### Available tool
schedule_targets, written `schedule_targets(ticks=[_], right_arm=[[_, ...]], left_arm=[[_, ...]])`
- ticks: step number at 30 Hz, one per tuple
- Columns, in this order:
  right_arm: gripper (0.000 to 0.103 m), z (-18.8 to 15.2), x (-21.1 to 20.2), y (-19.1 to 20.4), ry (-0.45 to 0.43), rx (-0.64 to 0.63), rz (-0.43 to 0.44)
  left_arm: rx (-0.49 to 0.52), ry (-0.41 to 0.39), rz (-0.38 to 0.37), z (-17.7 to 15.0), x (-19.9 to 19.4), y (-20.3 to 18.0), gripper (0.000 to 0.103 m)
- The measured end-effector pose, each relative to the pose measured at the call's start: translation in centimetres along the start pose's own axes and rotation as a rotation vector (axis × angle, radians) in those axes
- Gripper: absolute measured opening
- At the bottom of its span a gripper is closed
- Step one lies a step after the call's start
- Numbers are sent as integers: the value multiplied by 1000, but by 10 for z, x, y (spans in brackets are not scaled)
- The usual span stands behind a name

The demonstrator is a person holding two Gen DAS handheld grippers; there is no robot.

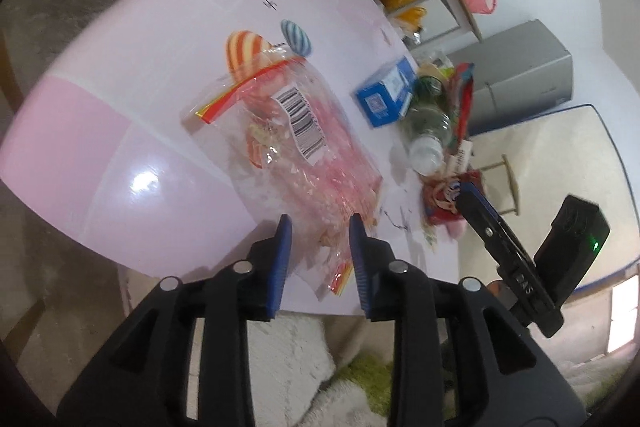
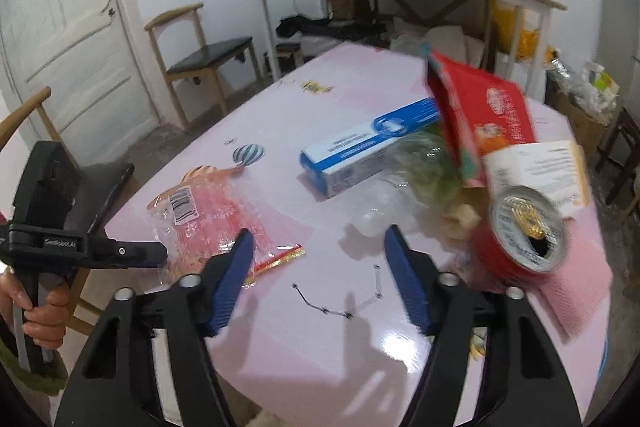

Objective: Collect trash
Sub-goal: 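Lift the clear plastic bag with the left gripper and hold it up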

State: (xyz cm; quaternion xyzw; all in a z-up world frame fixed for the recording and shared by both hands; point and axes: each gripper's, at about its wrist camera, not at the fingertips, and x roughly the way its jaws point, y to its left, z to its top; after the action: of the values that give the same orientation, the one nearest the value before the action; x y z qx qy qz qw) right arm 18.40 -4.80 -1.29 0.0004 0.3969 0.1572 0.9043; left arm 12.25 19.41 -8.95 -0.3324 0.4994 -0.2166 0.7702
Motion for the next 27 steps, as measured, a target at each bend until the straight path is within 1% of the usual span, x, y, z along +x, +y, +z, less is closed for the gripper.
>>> schedule_targets(ticks=[2, 7, 10, 13, 14, 16, 17, 18, 20, 21, 22, 24, 27], right_arm=[[47, 4, 17, 7, 37, -9, 25], [37, 6, 52, 27, 105, -59, 61], [28, 3, 75, 35, 168, -78, 72], [26, 0, 78, 40, 179, -87, 80], [25, 0, 77, 42, 184, -94, 90], [25, 0, 77, 42, 185, -96, 95], [25, 0, 76, 41, 185, -95, 98], [25, 0, 76, 41, 185, -92, 99], [25, -1, 75, 40, 183, -86, 100], [25, -1, 74, 40, 183, -84, 100], [25, -2, 74, 40, 183, -83, 100], [25, -2, 73, 39, 183, -83, 98], [25, -2, 70, 37, 181, -74, 99]], left_arm=[[2, -12, 18, 0, -1, 1, 31], [-12, -32, 13, 3, -1, 9, 34], [-26, -52, 9, 5, -2, 11, 37], [-41, -68, -8, 9, 2, 11, 38], [-44, -75, -21, 10, 3, 12, 38], [-60, -102, -104, 12, 1, 13, 38], [-64, -105, -134, 13, 2, 12, 38], [-60, -107, -138, 14, 4, 10, 38], [-36, -104, -79, 14, 9, 6, 36], [-20, -103, -29, 14, 12, 3, 32], [-4, -103, 12, 14, 14, 0, 21], [30, -110, 65, 14, 16, -6, 18], [67, -107, 94, 12, 18, -12, 12]])
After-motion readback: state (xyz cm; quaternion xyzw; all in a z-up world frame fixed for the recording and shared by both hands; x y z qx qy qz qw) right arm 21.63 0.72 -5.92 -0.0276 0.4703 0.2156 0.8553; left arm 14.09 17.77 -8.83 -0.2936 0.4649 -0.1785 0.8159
